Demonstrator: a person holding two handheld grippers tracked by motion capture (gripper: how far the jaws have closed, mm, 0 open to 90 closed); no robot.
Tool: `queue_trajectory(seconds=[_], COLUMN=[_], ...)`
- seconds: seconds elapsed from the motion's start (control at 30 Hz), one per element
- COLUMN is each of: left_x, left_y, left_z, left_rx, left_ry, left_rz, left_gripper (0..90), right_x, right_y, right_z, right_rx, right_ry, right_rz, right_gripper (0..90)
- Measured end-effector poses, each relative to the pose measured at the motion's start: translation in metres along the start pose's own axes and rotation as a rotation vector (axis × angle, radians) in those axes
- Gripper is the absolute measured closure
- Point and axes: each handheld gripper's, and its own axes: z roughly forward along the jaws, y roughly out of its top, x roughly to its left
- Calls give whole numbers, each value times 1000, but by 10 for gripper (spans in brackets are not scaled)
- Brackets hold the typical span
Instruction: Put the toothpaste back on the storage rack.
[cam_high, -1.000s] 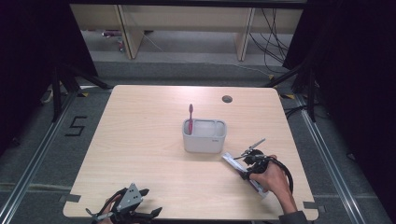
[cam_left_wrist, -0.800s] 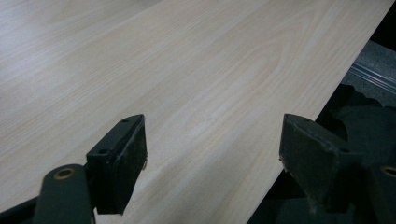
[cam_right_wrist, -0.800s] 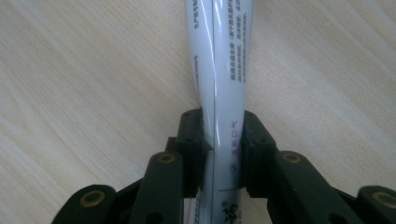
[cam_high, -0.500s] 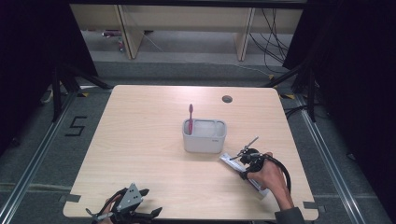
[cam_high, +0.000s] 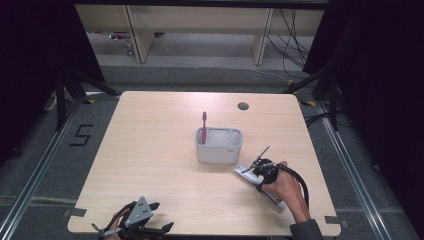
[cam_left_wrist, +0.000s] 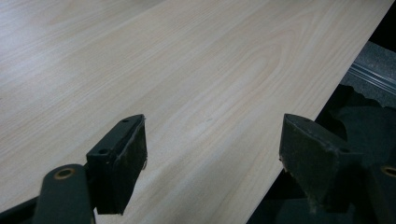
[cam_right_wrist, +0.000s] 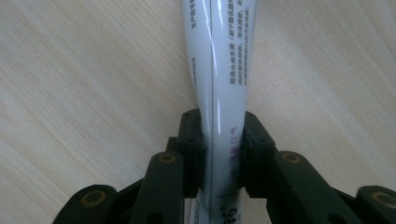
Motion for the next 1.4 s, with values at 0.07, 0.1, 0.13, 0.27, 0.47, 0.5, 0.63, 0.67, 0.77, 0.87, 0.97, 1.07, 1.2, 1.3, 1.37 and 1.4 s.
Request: queue_trajectory(seconds=[0.07, 0.1, 0.13, 0.27, 0.47, 0.5, 0.63, 0.67, 0.77, 0.87, 0.97, 1.07, 1.2, 1.3, 1.37, 1.4], left_x=[0, 0, 0, 0, 1, 1, 0, 0, 0, 0, 1, 0, 2, 1, 2, 1], left_y=[0, 0, 0, 0, 0, 0, 0, 0, 0, 1, 1, 1, 1, 1, 1, 1], left_z=[0, 0, 0, 0, -1, -1, -1, -1, -1, -2, -3, -2, -4, -4, -4, -3], left_rx=[0, -8, -7, -7, 1, 1, -10, -6, -21, -15, -8, -21, 3, 5, 4, 3], left_ry=[0, -1, -1, 9, 10, 10, -1, 1, 3, 2, -1, 1, 9, 11, 6, 4], left_rz=[-1, -1, -1, 4, 13, 13, -2, -1, -12, -5, -4, -9, 23, 20, 20, 22], left_gripper=[228, 229, 228, 229, 229, 229, 228, 228, 229, 228, 229, 228, 234, 234, 233, 233], right_x=[1, 1, 3, 1, 2, 2, 3, 3, 0, 0, -1, -3, -2, -2, -3, -4], right_y=[2, 2, 3, 4, 3, 3, 2, 1, -2, -7, -15, -27, -35, -40, -41, -43], right_z=[0, 0, 0, 1, 1, 1, 0, 0, -5, -12, -21, -29, -35, -40, -42, -46], right_rx=[11, 14, 21, 38, 42, 42, 56, 45, 20, -32, -81, -163, -203, -248, -270, -305], right_ry=[-6, -11, -16, -43, -51, -51, -54, -49, -53, -42, -20, 26, 41, 49, 57, 59], right_rz=[-9, -18, -7, -40, -78, -78, -70, -60, -72, -70, -45, -6, 30, 34, 25, 19], right_gripper=[736, 737, 738, 740, 744, 744, 745, 746, 747, 747, 747, 747, 747, 747, 748, 747])
